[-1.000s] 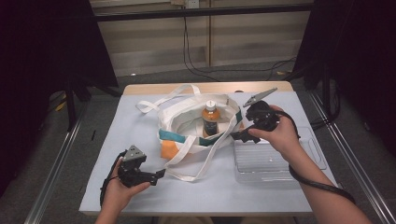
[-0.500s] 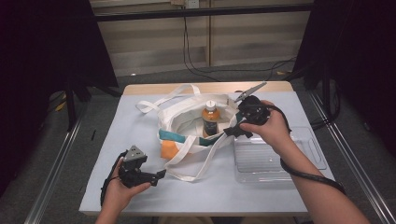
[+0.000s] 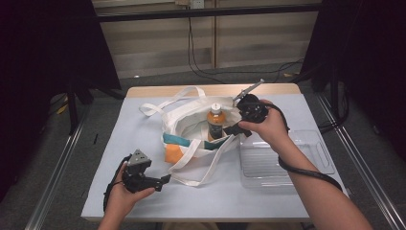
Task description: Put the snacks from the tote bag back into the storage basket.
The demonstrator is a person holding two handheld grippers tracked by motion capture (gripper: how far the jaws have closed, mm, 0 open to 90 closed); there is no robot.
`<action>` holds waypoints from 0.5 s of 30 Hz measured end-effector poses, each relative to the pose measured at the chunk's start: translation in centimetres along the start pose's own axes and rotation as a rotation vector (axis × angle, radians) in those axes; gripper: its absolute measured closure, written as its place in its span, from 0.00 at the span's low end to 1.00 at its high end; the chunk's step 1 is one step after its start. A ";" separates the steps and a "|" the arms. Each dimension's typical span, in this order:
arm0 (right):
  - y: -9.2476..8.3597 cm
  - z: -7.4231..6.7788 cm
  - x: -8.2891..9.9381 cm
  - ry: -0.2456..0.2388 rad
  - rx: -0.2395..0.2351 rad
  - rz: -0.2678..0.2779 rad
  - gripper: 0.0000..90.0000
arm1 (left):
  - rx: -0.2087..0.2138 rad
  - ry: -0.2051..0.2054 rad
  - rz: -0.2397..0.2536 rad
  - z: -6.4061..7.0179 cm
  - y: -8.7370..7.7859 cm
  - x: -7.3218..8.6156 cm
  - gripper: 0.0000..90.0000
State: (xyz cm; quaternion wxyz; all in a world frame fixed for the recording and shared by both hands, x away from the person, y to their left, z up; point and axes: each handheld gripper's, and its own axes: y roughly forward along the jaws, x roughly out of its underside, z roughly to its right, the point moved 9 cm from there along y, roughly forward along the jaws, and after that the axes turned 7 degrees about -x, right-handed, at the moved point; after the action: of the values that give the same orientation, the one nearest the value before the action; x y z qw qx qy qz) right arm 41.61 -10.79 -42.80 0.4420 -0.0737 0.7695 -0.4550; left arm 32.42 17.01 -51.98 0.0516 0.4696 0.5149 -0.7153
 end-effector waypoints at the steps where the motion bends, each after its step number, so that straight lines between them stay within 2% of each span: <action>1: 0.0 0.0 0.0 0.000 0.000 0.000 0.05 | 0.000 0.005 -0.002 0.0 0.0 0.0 0.06; 6: 0.8 -0.2 -0.5 0.002 0.007 -0.015 0.06 | 0.005 0.008 -0.004 0.0 0.1 0.0 0.06; 9: 1.3 -0.2 -0.7 -0.016 0.011 -0.025 0.07 | 0.004 0.015 -0.009 0.1 0.0 0.1 0.06; 15: 1.9 -0.1 -1.2 -0.011 0.016 -0.035 0.08 | 0.005 0.021 -0.010 0.1 0.1 0.1 0.06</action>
State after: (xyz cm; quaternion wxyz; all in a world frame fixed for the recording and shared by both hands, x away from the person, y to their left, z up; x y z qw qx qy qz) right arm 42.78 -8.97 -43.47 0.4386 -0.0862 0.7620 -0.4686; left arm 32.33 16.93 -52.07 0.0416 0.4746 0.5157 -0.7121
